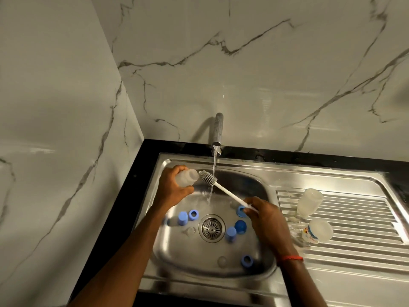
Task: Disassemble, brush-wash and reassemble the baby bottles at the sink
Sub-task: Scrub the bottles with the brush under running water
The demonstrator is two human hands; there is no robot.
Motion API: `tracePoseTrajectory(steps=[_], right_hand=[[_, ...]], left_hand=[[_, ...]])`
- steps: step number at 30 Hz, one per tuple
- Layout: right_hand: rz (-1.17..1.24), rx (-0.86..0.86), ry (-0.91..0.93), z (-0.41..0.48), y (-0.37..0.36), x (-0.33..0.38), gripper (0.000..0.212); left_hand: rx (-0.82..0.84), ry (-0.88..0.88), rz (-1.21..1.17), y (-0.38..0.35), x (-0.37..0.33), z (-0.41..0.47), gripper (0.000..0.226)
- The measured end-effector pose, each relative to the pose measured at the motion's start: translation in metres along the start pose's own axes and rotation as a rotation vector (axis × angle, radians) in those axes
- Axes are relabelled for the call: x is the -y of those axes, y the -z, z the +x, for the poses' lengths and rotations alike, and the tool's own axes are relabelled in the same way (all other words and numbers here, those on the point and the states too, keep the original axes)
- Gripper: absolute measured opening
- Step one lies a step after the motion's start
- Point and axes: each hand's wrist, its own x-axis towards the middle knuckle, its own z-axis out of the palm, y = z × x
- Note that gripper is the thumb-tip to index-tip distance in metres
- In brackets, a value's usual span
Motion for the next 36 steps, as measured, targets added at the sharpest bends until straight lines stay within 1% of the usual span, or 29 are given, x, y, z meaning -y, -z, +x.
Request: tracePoseTrajectory(steps=[2,5,9,13,16,18,20,22,23,24,26,27,29,32,36], right_hand=[[-0.064,-0.056,0.054,-0.006,0.011,0.001,0.014],[-0.151,-0.132,0.123,-0.011,0.021,0.006,0.020],[-0.278,-0.160,0.246,-0.014,0.018,0.015,0.026],[-0.358,-0.141,0.266,-0.013,0.017,0.024,0.026],[-0.421,-0.191,0.287,-0.011,0.019,0.029,0.030],[-0.456,-0.220,0.312,-0.008,0.020,0.031,0.028],[-0.492,-0.242,0.353,-0.005,0.020,0.034,0.021],[-0.502,-0.203,0.402,-0.004,0.022,0.037,0.018],[-0.509,-0.147,0.426,-0.003,0.023,0.037,0.017],[-0.518,-0.079,0.448,-0.003,0.024,0.037,0.021],[-0.502,0.054,0.477,-0.004,0.029,0.034,0.038],[-0.476,0.108,0.471,-0.006,0.033,0.034,0.039],[-0.450,0.140,0.466,-0.008,0.038,0.033,0.032],[-0.439,0.022,0.380,-0.006,0.041,0.030,0.031],[-0.572,-0.189,0.353,-0.007,0.032,0.037,0.026]], left_hand=[[0.007,-0.008,0.051,0.005,0.009,-0.006,0.060],[0.035,-0.055,0.108,0.012,0.014,-0.014,0.062],[0.133,-0.145,0.154,0.012,0.018,-0.021,0.067],[0.166,-0.159,0.169,0.008,0.014,-0.029,0.067],[0.203,-0.177,0.207,0.006,0.009,-0.035,0.067],[0.226,-0.200,0.176,0.004,0.002,-0.037,0.064],[0.255,-0.229,0.150,0.002,-0.008,-0.040,0.063],[0.258,-0.248,0.119,0.001,-0.019,-0.041,0.062],[0.243,-0.255,0.106,0.001,-0.024,-0.040,0.061],[0.225,-0.266,0.099,0.002,-0.026,-0.038,0.060],[0.217,-0.285,0.109,0.005,-0.029,-0.034,0.062],[0.223,-0.290,0.115,0.007,-0.029,-0.032,0.065],[0.231,-0.297,0.126,0.010,-0.026,-0.029,0.066],[0.220,-0.283,0.125,0.009,-0.021,-0.030,0.066],[0.202,-0.273,0.119,0.005,-0.024,-0.031,0.067]])
